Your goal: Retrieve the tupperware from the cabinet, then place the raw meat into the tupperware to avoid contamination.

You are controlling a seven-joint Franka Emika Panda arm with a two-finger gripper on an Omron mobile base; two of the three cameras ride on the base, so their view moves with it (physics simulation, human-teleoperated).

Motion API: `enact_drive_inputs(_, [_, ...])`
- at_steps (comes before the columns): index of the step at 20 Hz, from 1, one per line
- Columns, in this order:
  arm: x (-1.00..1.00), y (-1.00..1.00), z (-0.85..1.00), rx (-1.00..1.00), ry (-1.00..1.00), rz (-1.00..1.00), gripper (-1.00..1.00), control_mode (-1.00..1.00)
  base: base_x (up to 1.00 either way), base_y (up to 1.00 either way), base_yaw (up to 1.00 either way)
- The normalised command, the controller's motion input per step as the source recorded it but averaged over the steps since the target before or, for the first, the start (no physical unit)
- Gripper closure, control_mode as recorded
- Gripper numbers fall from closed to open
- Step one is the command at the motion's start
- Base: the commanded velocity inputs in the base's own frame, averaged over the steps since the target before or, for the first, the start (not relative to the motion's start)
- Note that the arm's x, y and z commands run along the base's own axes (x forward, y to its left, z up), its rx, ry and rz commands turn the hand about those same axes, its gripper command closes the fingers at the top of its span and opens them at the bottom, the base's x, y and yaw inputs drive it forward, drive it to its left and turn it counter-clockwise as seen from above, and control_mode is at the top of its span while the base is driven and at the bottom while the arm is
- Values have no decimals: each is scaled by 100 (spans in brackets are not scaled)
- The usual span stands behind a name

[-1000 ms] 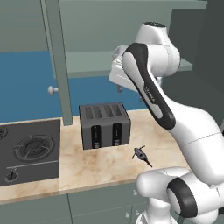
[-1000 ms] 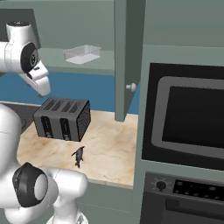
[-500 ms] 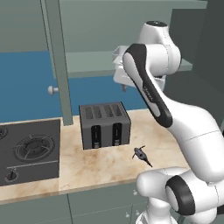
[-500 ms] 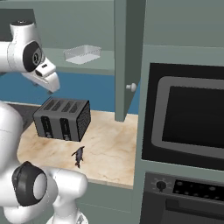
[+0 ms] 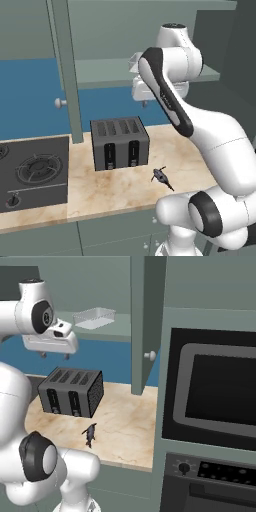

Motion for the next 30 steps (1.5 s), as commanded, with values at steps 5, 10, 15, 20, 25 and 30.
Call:
enact_drive_inputs(5, [-2, 0, -1, -22, -4, 42, -100, -100, 0, 0, 0])
enact_drive_inputs(10, [-6, -2, -1, -23, -12, 39, -100, -100, 0, 0, 0])
enact_drive_inputs(15, [4, -22, 7, -11, -14, 34, -100, -100, 0, 0, 0])
enact_drive_inputs(20, [21, -9, 31, -2, -2, 17, -100, -100, 0, 0, 0])
enact_drive_inputs(25, [42, 2, 22, -9, 3, 5, -100, -100, 0, 0, 0])
enact_drive_inputs(30, [54, 1, 11, -13, 0, 3, -100, -100, 0, 0, 0])
